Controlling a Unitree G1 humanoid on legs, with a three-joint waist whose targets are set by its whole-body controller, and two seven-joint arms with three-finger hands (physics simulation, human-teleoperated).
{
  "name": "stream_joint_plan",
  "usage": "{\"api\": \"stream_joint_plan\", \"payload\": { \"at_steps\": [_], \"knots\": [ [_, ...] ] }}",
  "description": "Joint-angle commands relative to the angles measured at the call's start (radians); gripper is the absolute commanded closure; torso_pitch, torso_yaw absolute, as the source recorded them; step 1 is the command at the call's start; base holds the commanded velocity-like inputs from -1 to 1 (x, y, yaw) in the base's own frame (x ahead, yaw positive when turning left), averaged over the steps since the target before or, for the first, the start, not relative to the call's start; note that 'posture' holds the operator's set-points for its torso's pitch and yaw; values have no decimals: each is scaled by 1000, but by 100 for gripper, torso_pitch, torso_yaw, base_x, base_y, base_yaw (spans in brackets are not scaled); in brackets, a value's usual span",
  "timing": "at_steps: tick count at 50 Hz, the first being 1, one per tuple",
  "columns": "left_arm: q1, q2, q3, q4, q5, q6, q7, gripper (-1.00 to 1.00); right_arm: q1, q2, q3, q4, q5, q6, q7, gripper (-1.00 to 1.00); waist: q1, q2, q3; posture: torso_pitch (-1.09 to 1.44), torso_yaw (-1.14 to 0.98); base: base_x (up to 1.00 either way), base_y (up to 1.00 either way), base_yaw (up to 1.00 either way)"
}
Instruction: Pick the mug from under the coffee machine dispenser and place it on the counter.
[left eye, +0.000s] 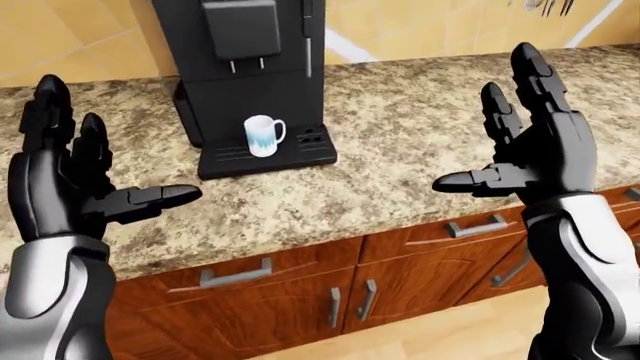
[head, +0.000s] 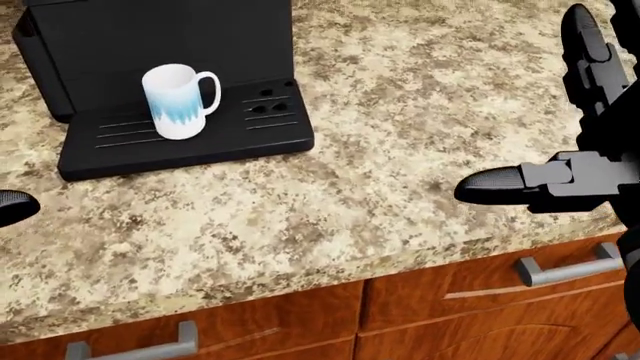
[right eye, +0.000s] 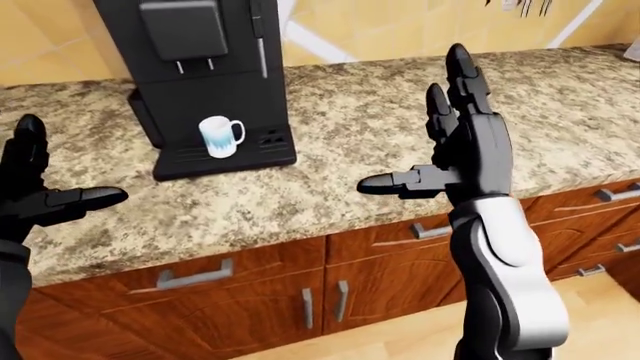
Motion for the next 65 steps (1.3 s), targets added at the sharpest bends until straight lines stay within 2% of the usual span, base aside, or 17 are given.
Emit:
{"api": "stream_joint_plan", "payload": {
  "at_steps": [1, 2, 4, 7, 9, 13, 15, 16, 18, 19, 26, 28, 30, 31, 36, 48, 65],
  "knots": [
    [-18, 14, 8, -24, -1, -25, 1, -100, -16, -10, -3, -24, -14, -35, 10, -100, -1, 3, -18, 0, 0, 2, 0, 0],
    [-17, 14, 8, -23, -1, -26, 1, -100, -15, -10, -1, -24, -20, -38, 16, -100, -1, 13, -28, 0, 0, 9, 0, 0],
    [-15, 13, 9, -24, -1, -27, 0, -100, -14, -7, 0, -29, -25, -36, 22, -100, -3, 25, 0, 0, 0, 14, 0, 0],
    [-14, 13, 10, -27, -3, -26, 1, -100, -15, -6, -1, -33, -27, -33, 27, -100, 0, 32, 14, 0, 0, 16, 0, 0],
    [-10, 11, 9, -28, -2, -27, 1, -100, -13, -5, -2, -35, -29, -32, 30, -100, 1, 41, 2, 0, 0, 16, 0, 0],
    [-10, 11, 11, -33, -3, -24, 1, -100, -11, -2, -3, -40, -29, -29, 34, -100, 7, 9, 2, 0, 0, 16, 0, 0],
    [-9, 10, 11, -30, -2, -27, 0, -100, -10, -1, -3, -36, -32, -33, 35, -100, 4, -24, -12, 0, 0, 16, 0, 0],
    [-9, 11, 11, -30, -2, -27, 0, -100, -9, -1, -2, -37, -34, -32, 36, -100, 2, -5, -10, 0, 0, 16, 0, 0],
    [-10, 11, 13, -31, -4, -25, 0, -100, -11, 0, -2, -39, -33, -29, 36, -100, -1, -39, 16, 0, 0, 16, 0, 0],
    [-9, 12, 13, -30, -3, -26, 0, -100, -11, 0, -2, -36, -36, -31, 36, -100, -9, -42, 12, 0, 0, 16, 0, 0],
    [-18, 18, 17, -37, -12, -14, 5, -100, -17, 2, -5, -45, -17, -21, 29, -100, -18, -15, 34, 0, 0, 3, 0, 0],
    [-19, 18, 17, -37, -13, -12, 7, -100, -20, 0, -9, -46, -13, -18, 29, -100, -28, 13, 24, 0, 0, 0, 0, 0],
    [-21, 20, 19, -39, -16, -9, 9, -100, -22, -3, -9, -47, -9, -14, 27, -100, -38, 72, -7, 0, 0, 0, 0, 0],
    [-21, 20, 18, -38, -17, -10, 9, -100, -24, -4, -9, -48, -8, -12, 26, -100, -26, 28, 14, 0, 0, 0, 0, 0],
    [-21, 20, 22, -35, -32, -6, 14, -100, -23, -6, -7, -46, -6, -16, 23, -100, -10, -6, -3, 0, 0, 0, 0, 0],
    [3, -22, 9, 17, -65, 10, 25, -100, -18, -4, -5, -45, -2, -16, 20, -100, 4, -1, -21, 0, 0, 0, 0, 0],
    [48, -42, -26, 77, -51, -88, 29, -100, -20, -7, -9, -48, -11, -13, 25, -100, -1, -1, -21, 0, 0, 0, 0, 0]
  ]
}}
